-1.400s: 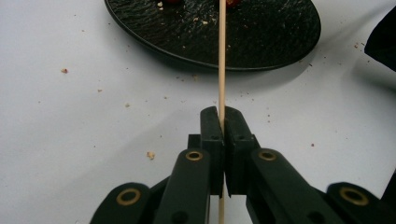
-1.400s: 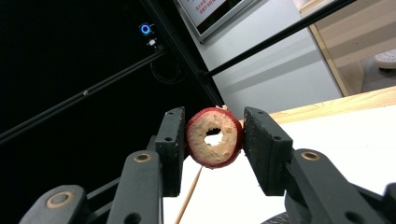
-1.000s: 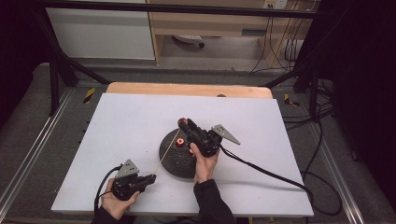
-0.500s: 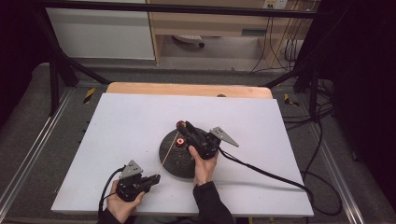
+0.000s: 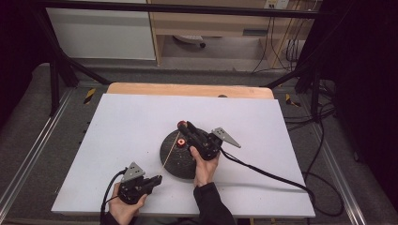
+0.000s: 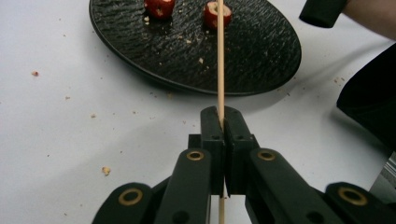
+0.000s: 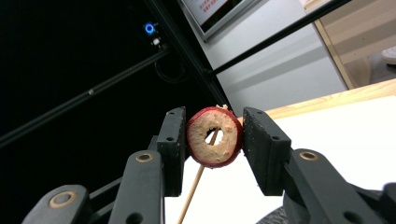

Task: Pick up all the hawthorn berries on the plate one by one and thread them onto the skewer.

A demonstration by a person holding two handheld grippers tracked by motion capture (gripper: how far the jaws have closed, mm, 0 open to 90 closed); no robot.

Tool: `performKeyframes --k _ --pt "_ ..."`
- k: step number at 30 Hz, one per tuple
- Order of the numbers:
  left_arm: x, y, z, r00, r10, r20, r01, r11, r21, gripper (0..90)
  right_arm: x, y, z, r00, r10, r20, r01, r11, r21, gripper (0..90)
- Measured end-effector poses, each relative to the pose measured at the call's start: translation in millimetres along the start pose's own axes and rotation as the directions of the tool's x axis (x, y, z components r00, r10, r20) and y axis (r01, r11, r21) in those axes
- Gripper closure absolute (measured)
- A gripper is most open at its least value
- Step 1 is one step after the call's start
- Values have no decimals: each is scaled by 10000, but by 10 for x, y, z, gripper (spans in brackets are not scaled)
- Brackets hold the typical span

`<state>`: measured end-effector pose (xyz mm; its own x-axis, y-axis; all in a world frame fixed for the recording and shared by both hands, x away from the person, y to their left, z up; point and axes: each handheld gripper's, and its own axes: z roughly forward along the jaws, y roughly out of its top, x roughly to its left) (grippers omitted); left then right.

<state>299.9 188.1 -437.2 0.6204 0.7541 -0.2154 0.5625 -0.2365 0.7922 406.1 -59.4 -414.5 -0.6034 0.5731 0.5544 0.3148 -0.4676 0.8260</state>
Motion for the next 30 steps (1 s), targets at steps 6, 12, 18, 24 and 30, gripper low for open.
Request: performKeyframes --k 6,12,18,24,30 --pt "-44 -24 16 9997 -237 61 237 9997 -20 882 14 -25 -4 9999 -95 98 101 9981 -615 617" --pt "-68 4 24 9979 -612 202 618 9977 -293 882 10 -54 -7 9998 -187 -32 186 9991 -393 616" --pt "-116 32 85 9976 -643 248 647 9977 -189 880 17 -113 -19 9998 -134 -112 132 9998 -151 616" --pt "-59 89 105 9984 -562 112 565 9980 -293 881 68 -194 -78 9997 -123 -222 135 9985 526 615" --pt "-24 93 114 9998 -194 -95 193 9997 -156 881 126 -264 -142 9996 -89 -252 115 9945 1040 615"
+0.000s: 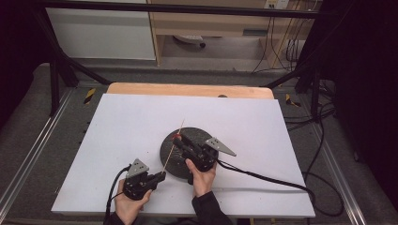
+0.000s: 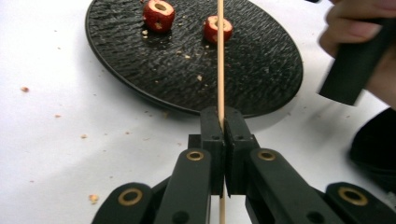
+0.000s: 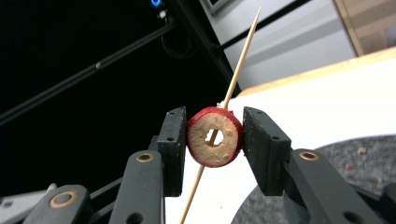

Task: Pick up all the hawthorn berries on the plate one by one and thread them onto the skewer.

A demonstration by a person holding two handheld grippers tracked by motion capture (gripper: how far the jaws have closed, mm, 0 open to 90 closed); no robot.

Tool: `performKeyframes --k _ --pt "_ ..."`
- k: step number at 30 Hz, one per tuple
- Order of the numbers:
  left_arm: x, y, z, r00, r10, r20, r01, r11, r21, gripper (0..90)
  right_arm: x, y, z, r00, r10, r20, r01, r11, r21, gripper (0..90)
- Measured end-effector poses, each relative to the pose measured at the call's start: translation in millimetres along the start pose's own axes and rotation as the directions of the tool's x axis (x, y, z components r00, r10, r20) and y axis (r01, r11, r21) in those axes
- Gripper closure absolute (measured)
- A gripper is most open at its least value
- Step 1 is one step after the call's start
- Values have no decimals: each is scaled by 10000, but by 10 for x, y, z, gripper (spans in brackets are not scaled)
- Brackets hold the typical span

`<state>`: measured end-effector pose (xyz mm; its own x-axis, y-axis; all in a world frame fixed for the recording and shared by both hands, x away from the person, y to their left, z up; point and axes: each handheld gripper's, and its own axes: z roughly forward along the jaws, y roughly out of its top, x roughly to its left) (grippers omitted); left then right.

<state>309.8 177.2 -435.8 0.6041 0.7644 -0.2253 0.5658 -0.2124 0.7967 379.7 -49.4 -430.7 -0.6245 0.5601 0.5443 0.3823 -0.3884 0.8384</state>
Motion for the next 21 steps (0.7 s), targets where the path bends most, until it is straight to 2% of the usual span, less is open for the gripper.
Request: performKeyframes --k 1,2,4,7,11,15,21 --pt "14 5 -1 9998 209 -62 -209 9998 33 881 14 -11 -13 10000 9 -1 -9 9999 154 615" --pt "14 5 -1 9998 209 -62 -209 9998 33 881 14 -11 -13 10000 9 -1 -9 9999 154 615" --pt "19 9 -1 9992 367 -138 -366 9993 27 881 47 -56 -45 10000 66 -55 -63 9985 549 615" --pt "24 15 -3 9988 460 -136 -460 9989 37 882 58 -90 -62 9999 63 -94 -55 9966 818 615" --pt "23 24 2 9988 484 -124 -484 9988 -2 882 84 -171 -94 9996 231 -184 -201 9885 1501 614" --pt "20 25 16 9984 556 -112 -555 9984 54 882 96 -232 -114 9993 251 -265 -198 9831 1819 614" --pt "27 20 31 9983 570 -81 -569 9983 147 883 100 -287 -126 9995 198 -261 -143 9800 1986 613"
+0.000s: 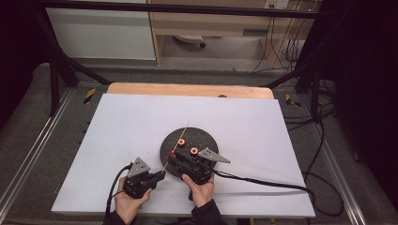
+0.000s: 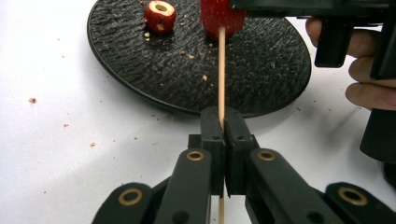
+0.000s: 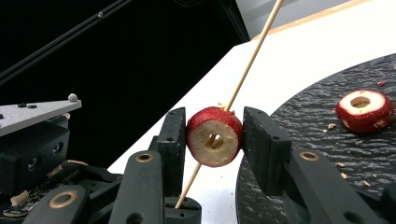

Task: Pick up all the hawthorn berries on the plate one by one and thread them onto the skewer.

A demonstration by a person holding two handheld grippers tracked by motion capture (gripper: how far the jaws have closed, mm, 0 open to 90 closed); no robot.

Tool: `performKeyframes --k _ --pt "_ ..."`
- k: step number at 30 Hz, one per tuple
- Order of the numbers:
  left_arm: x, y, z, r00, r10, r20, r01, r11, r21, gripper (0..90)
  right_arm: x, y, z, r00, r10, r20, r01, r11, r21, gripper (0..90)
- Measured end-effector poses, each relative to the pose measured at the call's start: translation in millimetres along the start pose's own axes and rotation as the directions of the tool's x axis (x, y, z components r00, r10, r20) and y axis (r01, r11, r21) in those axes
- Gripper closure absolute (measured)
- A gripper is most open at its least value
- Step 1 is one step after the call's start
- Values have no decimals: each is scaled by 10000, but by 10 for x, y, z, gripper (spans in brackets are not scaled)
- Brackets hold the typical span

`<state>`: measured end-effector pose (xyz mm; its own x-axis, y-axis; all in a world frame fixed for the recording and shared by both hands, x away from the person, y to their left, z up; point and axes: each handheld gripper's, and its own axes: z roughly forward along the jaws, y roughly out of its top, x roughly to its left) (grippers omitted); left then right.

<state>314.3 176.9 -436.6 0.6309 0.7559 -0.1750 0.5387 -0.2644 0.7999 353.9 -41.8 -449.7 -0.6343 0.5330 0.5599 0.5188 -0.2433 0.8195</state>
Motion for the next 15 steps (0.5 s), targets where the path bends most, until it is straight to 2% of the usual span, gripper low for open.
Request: performKeyframes --k 6,8,10,11,12,15 --pt "11 2 -10 10000 33 2 -33 10000 19 883 -3 6 -1 10000 -54 -2 54 10000 80 603" --pt "29 -2 -22 10000 22 -11 -22 10000 25 882 5 30 -19 9993 -274 240 271 9995 138 524" --pt "50 2 -44 10000 25 -24 -25 10000 -1 882 11 47 -30 9991 -335 264 331 9993 161 512" --pt "61 4 -55 10000 48 -27 -48 10000 -22 883 23 90 -55 9977 -579 355 570 9981 240 466" --pt "71 5 -67 9999 94 -58 -94 10000 -4 883 23 90 -55 9977 -579 355 570 9981 240 466" --pt "102 -4 -97 9997 205 -95 -205 9998 32 882 31 210 -105 9921 -1116 567 1084 9925 571 348"
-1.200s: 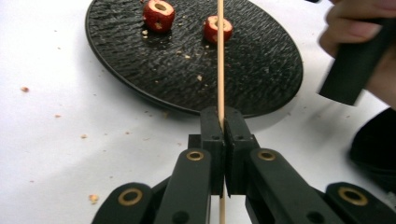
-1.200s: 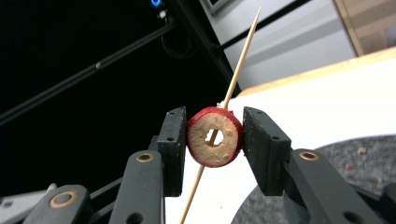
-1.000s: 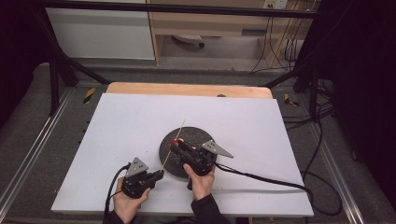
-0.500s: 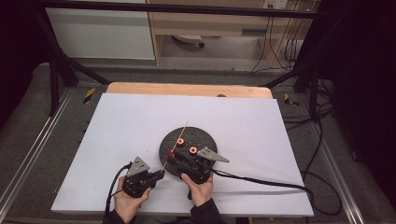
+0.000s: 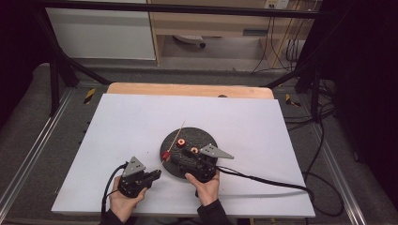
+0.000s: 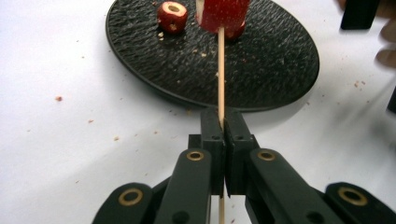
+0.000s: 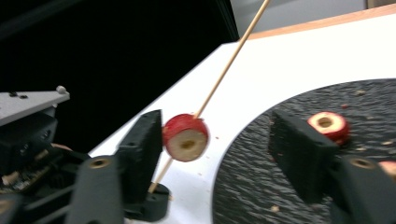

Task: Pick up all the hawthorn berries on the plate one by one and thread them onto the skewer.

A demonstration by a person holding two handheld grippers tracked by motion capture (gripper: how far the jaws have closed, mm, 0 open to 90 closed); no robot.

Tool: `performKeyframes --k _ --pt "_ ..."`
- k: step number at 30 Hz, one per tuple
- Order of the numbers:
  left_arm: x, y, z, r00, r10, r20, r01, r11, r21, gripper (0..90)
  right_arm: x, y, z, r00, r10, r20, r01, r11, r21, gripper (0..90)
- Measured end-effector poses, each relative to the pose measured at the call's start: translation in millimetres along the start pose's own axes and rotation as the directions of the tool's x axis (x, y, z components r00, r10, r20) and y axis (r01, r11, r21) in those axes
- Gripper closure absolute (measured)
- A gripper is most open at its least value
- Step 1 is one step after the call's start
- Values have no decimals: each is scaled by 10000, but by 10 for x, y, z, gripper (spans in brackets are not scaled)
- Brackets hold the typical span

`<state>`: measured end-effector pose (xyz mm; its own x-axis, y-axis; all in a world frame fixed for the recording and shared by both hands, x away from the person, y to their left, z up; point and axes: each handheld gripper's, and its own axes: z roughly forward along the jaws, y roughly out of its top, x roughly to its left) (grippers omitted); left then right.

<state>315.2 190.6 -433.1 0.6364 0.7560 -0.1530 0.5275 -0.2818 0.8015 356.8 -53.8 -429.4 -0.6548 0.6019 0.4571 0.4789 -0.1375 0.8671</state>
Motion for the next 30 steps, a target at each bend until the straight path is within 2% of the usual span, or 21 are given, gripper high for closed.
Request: performKeyframes --k 1,2,3,4,6,7,9,12,13,17,19,22,26,28,30 --pt "14 -5 -10 10000 56 -20 -56 10000 63 882 0 0 0 10000 0 0 0 10000 0 348" --pt "28 -12 -18 9999 122 -37 -121 9998 136 882 -24 61 -18 9995 -288 85 285 9988 396 285" --pt "41 -21 -25 9999 159 -16 -158 9997 165 882 -24 61 -18 9995 -288 85 285 9988 396 285" --pt "54 -32 -33 9998 209 -15 -208 9996 188 882 -52 116 -33 9985 -521 148 506 9948 881 231" --pt "80 -50 -54 9994 336 -90 -333 9991 251 882 -88 167 -47 9961 -856 197 819 9862 1441 197" --pt "96 -58 -68 9991 411 -104 -408 9988 287 882 -88 167 -47 9961 -856 197 819 9862 1441 197" --pt "125 -69 -98 9985 508 -181 -502 9981 352 882 -130 214 -52 9925 -1188 283 1107 9731 2018 153" --pt "161 -78 -144 9979 608 -224 -599 9974 391 881 -198 278 -52 9861 -1608 422 1423 9475 2863 113" --pt "168 -80 -151 9978 614 -238 -604 9975 375 881 -226 305 -50 9830 -1776 465 1541 9358 3171 107" --pt "194 -84 -166 9969 754 -229 -743 9962 455 881 -307 402 -43 9751 -2132 618 1728 9038 3915 102" --pt "202 -86 -163 9964 816 -219 -804 9955 509 881 -348 468 -33 9655 -2504 718 1963 8805 4315 103" --pt "206 -90 -159 9962 858 -155 -848 9947 583 881 -386 564 10 9507 -3012 732 2238 8303 5105 108" --pt "210 -94 -155 9954 944 -155 -932 9935 656 881 -417 669 80 9253 -3755 522 2683 7458 6097 129" --pt "217 -96 -148 9953 961 -121 -951 9931 681 881 -429 709 116 9187 -3919 489 2724 7183 6402 142" --pt "219 -98 -142 9952 972 -115 -962 9928 720 881 -443 738 161 9173 -3965 374 2762 7009 6576 163"
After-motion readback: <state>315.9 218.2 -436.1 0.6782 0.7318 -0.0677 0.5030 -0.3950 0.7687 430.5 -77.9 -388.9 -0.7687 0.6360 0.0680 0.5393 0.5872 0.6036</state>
